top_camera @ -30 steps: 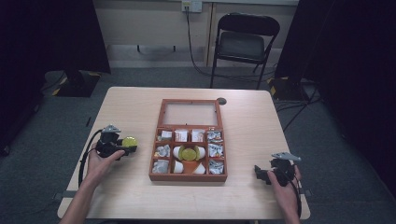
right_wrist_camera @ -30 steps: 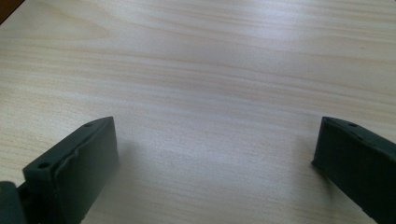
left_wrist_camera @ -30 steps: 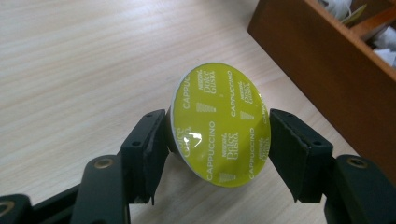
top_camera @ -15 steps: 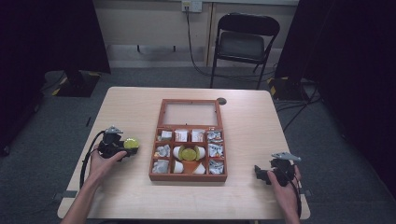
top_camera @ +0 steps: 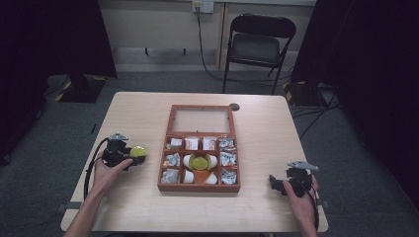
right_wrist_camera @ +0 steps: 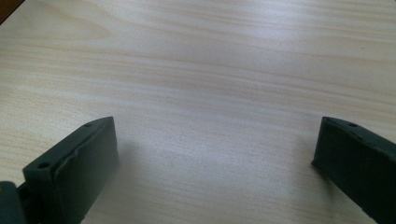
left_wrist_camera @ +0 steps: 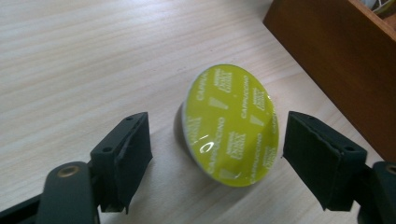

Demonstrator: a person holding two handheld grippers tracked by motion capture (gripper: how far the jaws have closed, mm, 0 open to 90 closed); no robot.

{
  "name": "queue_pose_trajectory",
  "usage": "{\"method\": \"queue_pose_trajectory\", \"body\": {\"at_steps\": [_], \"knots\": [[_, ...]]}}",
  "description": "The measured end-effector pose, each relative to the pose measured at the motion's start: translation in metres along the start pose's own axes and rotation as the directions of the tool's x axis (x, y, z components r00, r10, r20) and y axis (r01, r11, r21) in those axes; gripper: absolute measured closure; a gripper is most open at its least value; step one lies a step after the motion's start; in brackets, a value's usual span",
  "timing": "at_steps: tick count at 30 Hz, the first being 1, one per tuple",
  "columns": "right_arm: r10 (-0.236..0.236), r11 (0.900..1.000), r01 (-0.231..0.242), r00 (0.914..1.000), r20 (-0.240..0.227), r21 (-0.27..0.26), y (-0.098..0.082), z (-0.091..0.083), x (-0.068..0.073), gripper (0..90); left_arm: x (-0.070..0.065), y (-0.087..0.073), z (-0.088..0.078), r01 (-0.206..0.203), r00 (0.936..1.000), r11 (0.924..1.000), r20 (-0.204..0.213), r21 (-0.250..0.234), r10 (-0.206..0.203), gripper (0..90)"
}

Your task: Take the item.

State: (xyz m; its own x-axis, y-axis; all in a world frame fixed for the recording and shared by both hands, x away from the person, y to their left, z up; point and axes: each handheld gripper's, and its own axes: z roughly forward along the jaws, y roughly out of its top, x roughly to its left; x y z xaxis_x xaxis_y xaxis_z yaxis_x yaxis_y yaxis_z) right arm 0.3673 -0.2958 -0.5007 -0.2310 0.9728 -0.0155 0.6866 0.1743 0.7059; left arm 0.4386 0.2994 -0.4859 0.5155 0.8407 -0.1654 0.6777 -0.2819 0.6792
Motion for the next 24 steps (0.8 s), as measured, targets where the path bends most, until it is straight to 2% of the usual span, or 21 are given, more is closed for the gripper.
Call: {"method": "queue_pose_trajectory", "body": {"at_steps": [3,4,5,7,12,17,20,22,24], "knots": [[0.0,1.0,0.0,1.0,0.0,0.0,0.0,0.0,0.0,0.0,0.001,0.0,-0.003,0.012,0.9999,0.9998,-0.005,-0.014,-0.012,22.1],[0.0,1.0,0.0,1.0,0.0,0.0,0.0,0.0,0.0,0.0,0.001,0.0,-0.005,0.008,0.9996,0.9999,-0.026,-0.012,-0.008,21.8],[0.0,1.0,0.0,1.0,0.0,0.0,0.0,0.0,0.0,0.0,0.002,0.001,-0.006,-0.002,0.9997,0.9999,-0.023,-0.012,0.002,20.8],[0.0,1.0,0.0,1.0,0.0,0.0,0.0,0.0,0.0,0.0,0.002,0.001,-0.008,0.009,0.9999,0.9998,-0.014,-0.02,-0.009,20.0],[0.001,1.0,-0.001,1.0,0.0,0.0,0.0,0.0,0.0,0.0,0.0,0.002,-0.015,0.002,0.9998,0.9991,-0.021,-0.043,-0.003,17.9],[0.001,1.0,-0.001,1.0,0.0,0.0,0.0,0.0,0.0,0.0,-0.004,0.003,-0.022,-0.015,0.9997,0.9989,-0.021,-0.043,0.014,17.0],[0.001,1.0,-0.001,1.0,0.0,0.0,0.0,0.0,0.0,0.0,-0.006,0.002,-0.029,-0.031,0.9992,0.9978,-0.027,-0.058,0.029,17.0],[0.0,1.0,0.0,1.0,0.0,0.0,0.0,0.0,0.0,0.0,-0.007,0.002,-0.034,-0.006,0.9998,0.9962,-0.018,-0.087,0.005,16.8],[0.001,1.0,-0.001,1.0,0.0,0.0,0.0,0.0,0.0,0.0,-0.009,0.002,-0.04,-0.017,0.9995,0.9941,-0.028,-0.107,0.014,16.6]]}}
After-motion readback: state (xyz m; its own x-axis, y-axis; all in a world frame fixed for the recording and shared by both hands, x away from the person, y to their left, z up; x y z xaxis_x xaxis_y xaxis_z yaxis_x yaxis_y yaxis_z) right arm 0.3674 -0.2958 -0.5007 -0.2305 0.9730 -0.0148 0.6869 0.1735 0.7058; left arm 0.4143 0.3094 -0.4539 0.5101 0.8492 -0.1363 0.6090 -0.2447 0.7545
